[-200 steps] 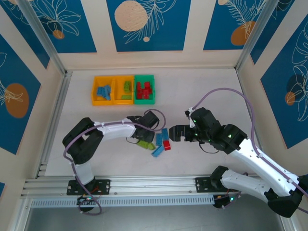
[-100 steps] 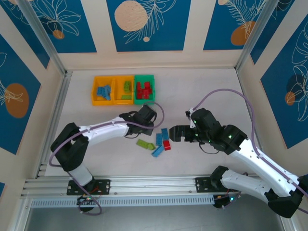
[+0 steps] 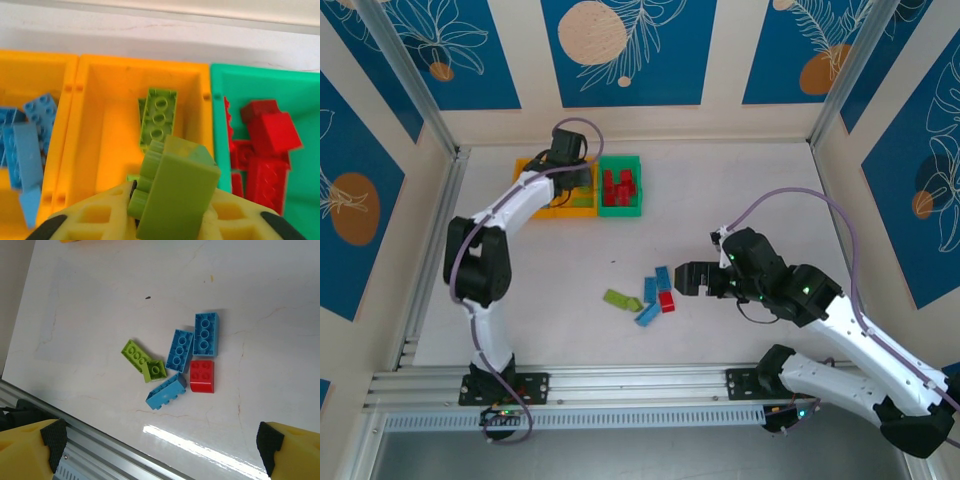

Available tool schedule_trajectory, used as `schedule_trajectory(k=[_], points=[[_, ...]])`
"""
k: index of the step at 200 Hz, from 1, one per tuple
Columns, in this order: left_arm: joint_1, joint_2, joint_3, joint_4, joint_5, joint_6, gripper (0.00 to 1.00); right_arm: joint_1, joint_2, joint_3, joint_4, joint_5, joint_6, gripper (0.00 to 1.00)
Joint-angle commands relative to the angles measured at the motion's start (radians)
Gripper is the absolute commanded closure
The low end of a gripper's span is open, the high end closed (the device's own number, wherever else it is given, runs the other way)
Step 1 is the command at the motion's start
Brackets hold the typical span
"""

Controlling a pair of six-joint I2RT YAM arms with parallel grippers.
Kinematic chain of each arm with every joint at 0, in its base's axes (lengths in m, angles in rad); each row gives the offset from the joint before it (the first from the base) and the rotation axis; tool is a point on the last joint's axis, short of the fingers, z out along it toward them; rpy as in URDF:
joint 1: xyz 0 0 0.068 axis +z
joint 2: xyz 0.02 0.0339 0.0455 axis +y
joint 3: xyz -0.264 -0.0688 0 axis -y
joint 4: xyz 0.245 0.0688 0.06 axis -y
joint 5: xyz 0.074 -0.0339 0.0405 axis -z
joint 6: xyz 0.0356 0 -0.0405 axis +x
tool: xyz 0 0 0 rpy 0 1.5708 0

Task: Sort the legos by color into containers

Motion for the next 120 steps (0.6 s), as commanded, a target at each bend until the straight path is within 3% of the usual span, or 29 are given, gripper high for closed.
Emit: schedule_trajectory(k=[1, 18, 44, 78, 97, 120], points=[[0.015, 0.055, 0.136, -0.108, 0.049, 0.006, 0.62, 0.008, -0.028, -0.019, -0.033, 0.006, 0.036, 0.00], [0.016, 0.034, 0.154, -0.119, 0.068, 0.009, 0.52, 0.009, -0.030, -0.028, -0.042, 0.029, 0.054, 0.01], [0.011, -0.084, 0.049, -0.093, 0.125, -0.015, 0.51, 0.008, -0.012, -0.046, -0.028, 0.057, 0.059, 0.00], [-0.026, -0.379, -0.197, -0.035, 0.242, -0.020, 0.51, 0.007, 0.079, -0.047, 0.013, 0.063, 0.039, 0.01], [-0.105, -0.559, -0.306, -0.037, 0.259, 0.059, 0.52, 0.005, 0.160, -0.040, 0.034, 0.069, 0.030, 0.00], [-0.256, -0.734, -0.341, -0.130, 0.278, 0.245, 0.51, 0.005, 0.273, -0.031, 0.060, 0.072, 0.029, 0.00]])
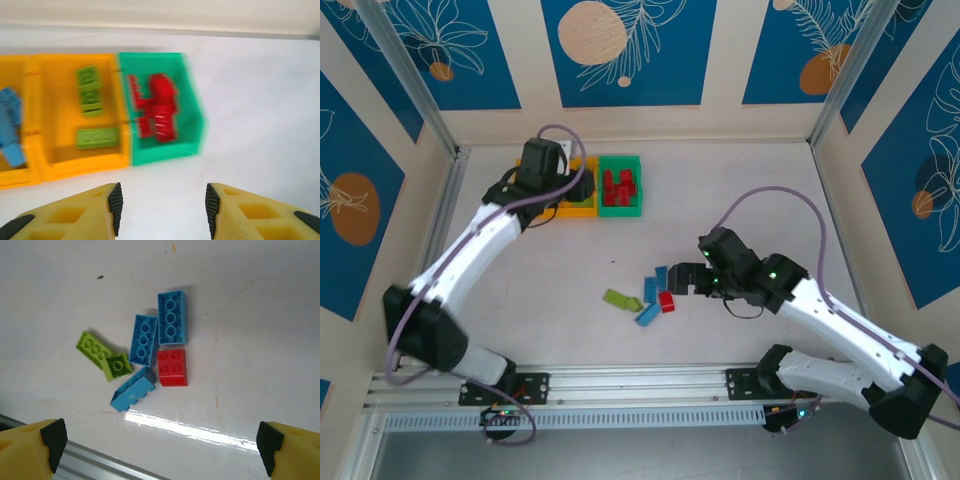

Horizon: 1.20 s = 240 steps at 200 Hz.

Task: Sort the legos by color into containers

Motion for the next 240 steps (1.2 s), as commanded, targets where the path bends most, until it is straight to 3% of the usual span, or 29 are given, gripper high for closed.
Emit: schedule_trajectory(k=[1, 18, 44, 64, 76, 103, 202, 227, 240], points=[[-0.134, -0.154, -0.032, -0.071, 0.070, 0.194, 0.51, 0.003, 0.092, 0.007, 0.040, 0.019, -0.005, 0.00], [-0.200, -0.248, -0.031, -0.175, 0.112, 0.295, 0.48, 0.008, 0.177, 0.011, 0.064, -0.009, 0.001, 0.01], [-0.207, -0.383, -0.073, -0.276, 0.216, 0.415, 0.45, 0.035, 0.272, -0.002, 0.101, -0.035, 0.009, 0.07], [-0.207, -0.477, -0.145, -0.292, 0.207, 0.525, 0.43, 0.059, 0.341, -0.010, 0.129, -0.054, 0.011, 0.12], [-0.207, -0.525, -0.214, -0.256, 0.134, 0.566, 0.41, 0.074, 0.382, -0.005, 0.138, -0.052, 0.028, 0.14], [-0.206, -0.578, -0.325, -0.169, -0.016, 0.575, 0.39, 0.077, 0.441, -0.050, 0.195, 0.008, 0.087, 0.28], [-0.206, -0.559, -0.362, -0.193, -0.039, 0.594, 0.37, 0.072, 0.627, -0.041, 0.283, 0.028, 0.082, 0.42], [-0.204, -0.556, -0.364, -0.195, -0.043, 0.602, 0.36, 0.072, 0.671, -0.022, 0.268, 0.045, 0.097, 0.57], [-0.204, -0.561, -0.369, -0.195, -0.038, 0.613, 0.30, 0.075, 0.662, -0.019, 0.239, 0.072, 0.114, 0.65]])
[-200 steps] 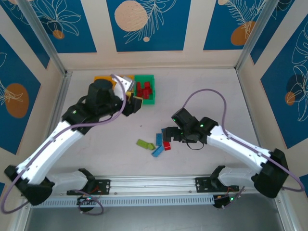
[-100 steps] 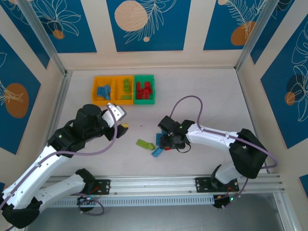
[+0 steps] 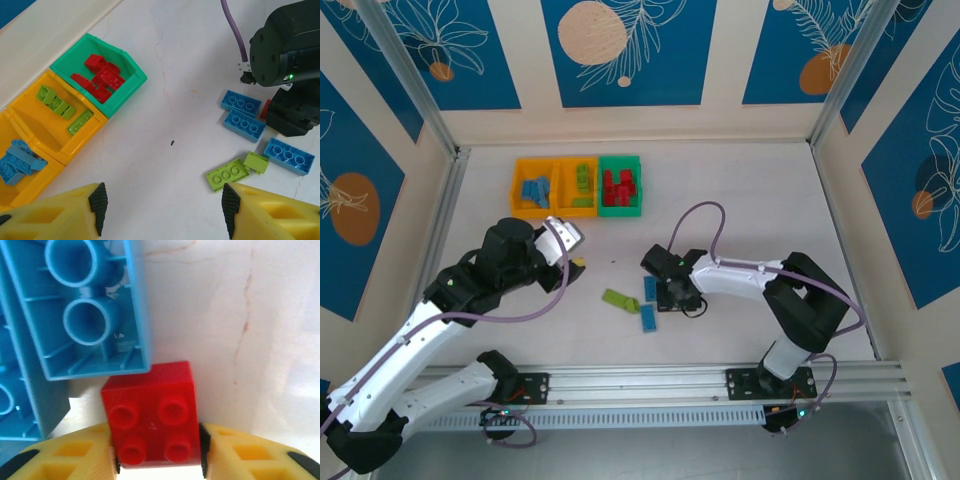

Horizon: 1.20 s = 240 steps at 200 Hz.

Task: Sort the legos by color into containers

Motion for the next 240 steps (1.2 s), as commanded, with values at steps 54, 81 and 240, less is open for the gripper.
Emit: schedule_trajectory(k=[54, 81, 240], points=[[0.006, -0.021, -0.055, 0.033, 0.074, 0.109, 0.01, 0.011, -0.262, 0.072, -0.008, 0.177, 0.010, 0.75], [0.006, -0.015, -0.051, 0.030, 0.089, 0.118, 0.00, -0.032, -0.243, 0.200, 0.195, 0.169, -0.202, 0.75], [0.006, -0.020, -0.083, 0.043, -0.098, 0.123, 0.00, -0.225, 0.831, 1.710, -0.263, 0.020, -0.529, 0.35]])
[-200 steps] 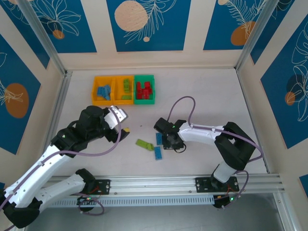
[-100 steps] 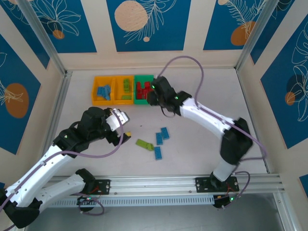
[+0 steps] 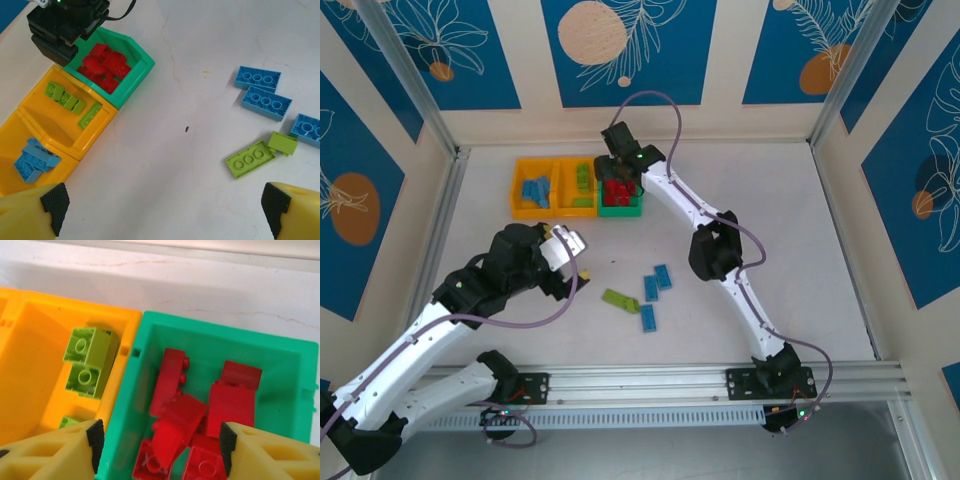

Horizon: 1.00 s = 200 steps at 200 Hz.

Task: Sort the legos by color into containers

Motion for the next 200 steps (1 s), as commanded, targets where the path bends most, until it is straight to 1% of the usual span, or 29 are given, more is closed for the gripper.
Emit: schedule_trajectory(k=[1, 12, 39, 59, 77, 93, 110, 127, 154, 177, 200], points=[[0.004, -0.011, -0.001, -0.002, -0.044, 0.017, 0.00, 0.018, -0.126, -0.012, -0.141, -0.024, -0.042, 0.35], [0.005, -0.012, 0.000, -0.009, -0.075, 0.016, 0.00, 0.033, -0.249, -0.153, -0.110, -0.024, -0.059, 0.36], [0.006, -0.025, 0.003, -0.018, -0.146, 0.012, 0.00, 0.107, -0.616, -0.703, 0.106, -0.018, -0.121, 0.35], [0.010, -0.045, -0.002, -0.012, -0.189, 0.009, 0.00, 0.174, -0.857, -1.028, 0.216, -0.039, -0.149, 0.34], [0.014, -0.063, -0.008, 0.001, -0.223, 0.007, 0.00, 0.253, -1.005, -1.253, 0.281, -0.046, -0.188, 0.34], [0.026, -0.083, -0.013, 0.011, -0.224, 0.017, 0.00, 0.338, -1.069, -1.391, 0.323, -0.015, -0.236, 0.31], [0.045, -0.108, -0.022, 0.018, -0.204, 0.033, 0.00, 0.420, -1.054, -1.454, 0.324, 0.023, -0.276, 0.30], [0.062, -0.141, -0.032, 0.027, -0.200, 0.040, 0.00, 0.463, -0.973, -1.428, 0.276, 0.037, -0.265, 0.29], [0.069, -0.194, -0.055, 0.048, -0.174, 0.052, 0.00, 0.455, -0.834, -1.378, 0.255, -0.011, -0.256, 0.29], [0.068, -0.216, -0.065, 0.060, -0.188, 0.052, 0.00, 0.430, -0.741, -1.336, 0.237, -0.071, -0.271, 0.22], [0.070, -0.215, -0.067, 0.060, -0.190, 0.054, 0.00, 0.425, -0.661, -1.283, 0.196, -0.114, -0.278, 0.22]])
